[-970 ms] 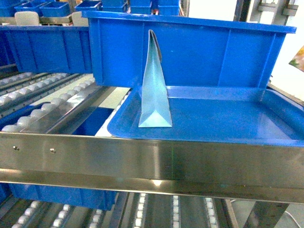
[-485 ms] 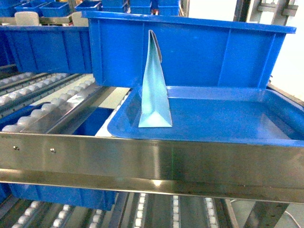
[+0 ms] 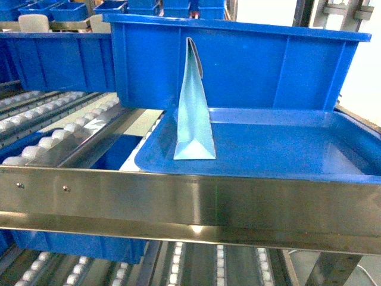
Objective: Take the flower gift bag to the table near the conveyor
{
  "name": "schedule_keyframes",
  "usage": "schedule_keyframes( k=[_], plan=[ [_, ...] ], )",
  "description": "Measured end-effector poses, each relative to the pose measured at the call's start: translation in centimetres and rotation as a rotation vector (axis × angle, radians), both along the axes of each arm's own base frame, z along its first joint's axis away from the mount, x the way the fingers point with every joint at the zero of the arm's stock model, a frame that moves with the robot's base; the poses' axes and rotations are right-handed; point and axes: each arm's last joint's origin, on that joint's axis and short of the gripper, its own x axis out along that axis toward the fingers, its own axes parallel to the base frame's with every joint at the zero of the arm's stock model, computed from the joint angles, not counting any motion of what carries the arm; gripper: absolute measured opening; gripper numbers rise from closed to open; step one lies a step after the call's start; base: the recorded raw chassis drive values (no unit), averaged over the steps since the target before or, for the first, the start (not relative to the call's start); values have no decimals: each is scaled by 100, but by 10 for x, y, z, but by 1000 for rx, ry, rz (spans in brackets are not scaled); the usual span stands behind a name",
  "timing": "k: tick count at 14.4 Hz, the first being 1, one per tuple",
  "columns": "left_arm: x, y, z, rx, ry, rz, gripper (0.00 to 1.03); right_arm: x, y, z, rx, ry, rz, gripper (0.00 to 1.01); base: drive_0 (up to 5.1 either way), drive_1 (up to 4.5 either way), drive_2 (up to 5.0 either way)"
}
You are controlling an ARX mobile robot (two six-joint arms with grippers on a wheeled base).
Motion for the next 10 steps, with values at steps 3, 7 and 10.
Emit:
schedule_keyframes(
  k=[3,7,10],
  plan=[
    [12,-20,-3,7,27,-1,98,0,0,0,0,0,0,2,0,0,0],
    [19,-33,-7,12,47,1,98,0,0,0,0,0,0,2,0,0,0],
    [71,-97,-43,44,214,18,98,0,0,0,0,0,0,2,0,0,0]
  ],
)
